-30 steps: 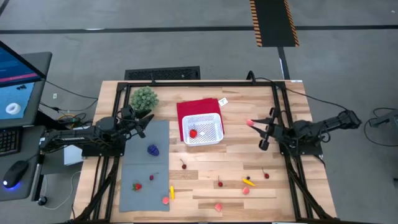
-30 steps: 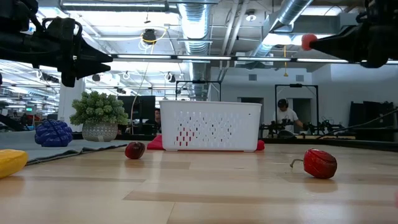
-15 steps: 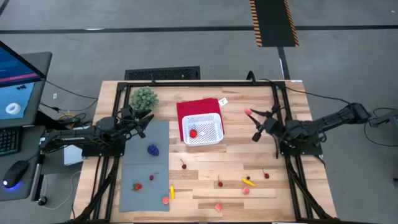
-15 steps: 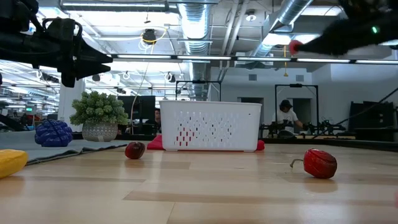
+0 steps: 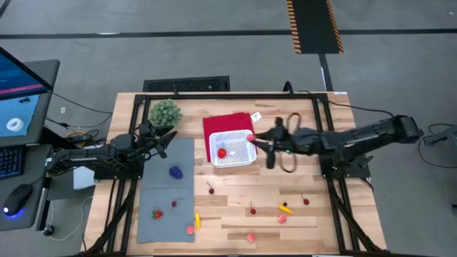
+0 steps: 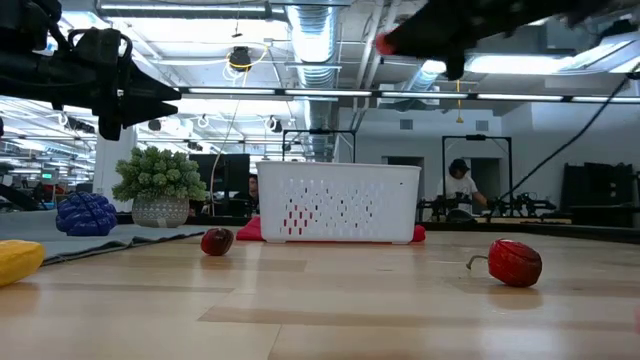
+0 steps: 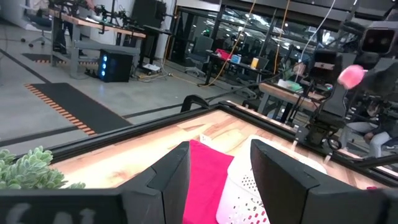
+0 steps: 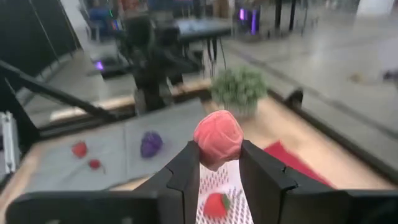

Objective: Pick and placing Produce into tupperware
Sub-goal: Put the pink peach into the white bin, then put the blackberry into the white bin

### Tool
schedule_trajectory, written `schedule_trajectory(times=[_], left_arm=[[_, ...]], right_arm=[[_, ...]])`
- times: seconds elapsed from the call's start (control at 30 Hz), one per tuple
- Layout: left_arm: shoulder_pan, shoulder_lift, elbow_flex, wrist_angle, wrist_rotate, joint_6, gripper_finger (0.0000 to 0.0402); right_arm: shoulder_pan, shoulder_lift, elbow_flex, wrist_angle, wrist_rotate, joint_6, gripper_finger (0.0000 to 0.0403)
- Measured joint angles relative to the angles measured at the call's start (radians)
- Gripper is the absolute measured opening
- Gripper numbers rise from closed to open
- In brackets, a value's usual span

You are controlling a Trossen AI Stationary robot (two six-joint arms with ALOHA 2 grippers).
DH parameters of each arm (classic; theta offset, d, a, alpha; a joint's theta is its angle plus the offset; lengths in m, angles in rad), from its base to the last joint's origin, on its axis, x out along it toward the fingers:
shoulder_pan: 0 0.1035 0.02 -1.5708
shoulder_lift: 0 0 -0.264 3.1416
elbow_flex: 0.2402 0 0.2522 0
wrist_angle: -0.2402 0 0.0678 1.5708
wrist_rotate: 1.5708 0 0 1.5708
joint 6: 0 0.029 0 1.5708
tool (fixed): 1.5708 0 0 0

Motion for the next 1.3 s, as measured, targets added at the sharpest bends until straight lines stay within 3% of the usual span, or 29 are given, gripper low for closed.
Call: schedule_trajectory(times=[0.27, 0.43, 0.73, 0.87, 1.1, 1.3], left_arm=[[0.0, 0.0, 0.0, 0.0, 0.002, -0.001, 0.0158], [0.0, 0.0, 0.0, 0.0, 0.005, -0.017, 0.0158], [0.0, 0.0, 0.0, -0.001, 0.022, -0.023, 0.0158], [0.0, 0.0, 0.0, -0.001, 0.048, -0.028, 0.0158], [0.0, 0.0, 0.0, -0.002, 0.054, -0.024, 0.0158], [0.0, 0.0, 0.0, -0.005, 0.054, -0.023, 0.0158]], right_arm=[[-0.153, 0.233, 0.205, -0.289, -0.145, 0.076, 0.0126], [-0.228, 0.322, 0.261, -0.36, -0.293, 0.079, 0.0128], [-0.284, 0.432, 0.289, -0.471, -0.415, 0.124, 0.0134], [-0.277, 0.465, 0.289, -0.448, -0.406, 0.128, 0.0167], [-0.268, 0.451, 0.289, -0.363, -0.403, 0.103, 0.0261], [-0.247, 0.352, 0.289, -0.328, -0.4, 0.037, 0.0286]])
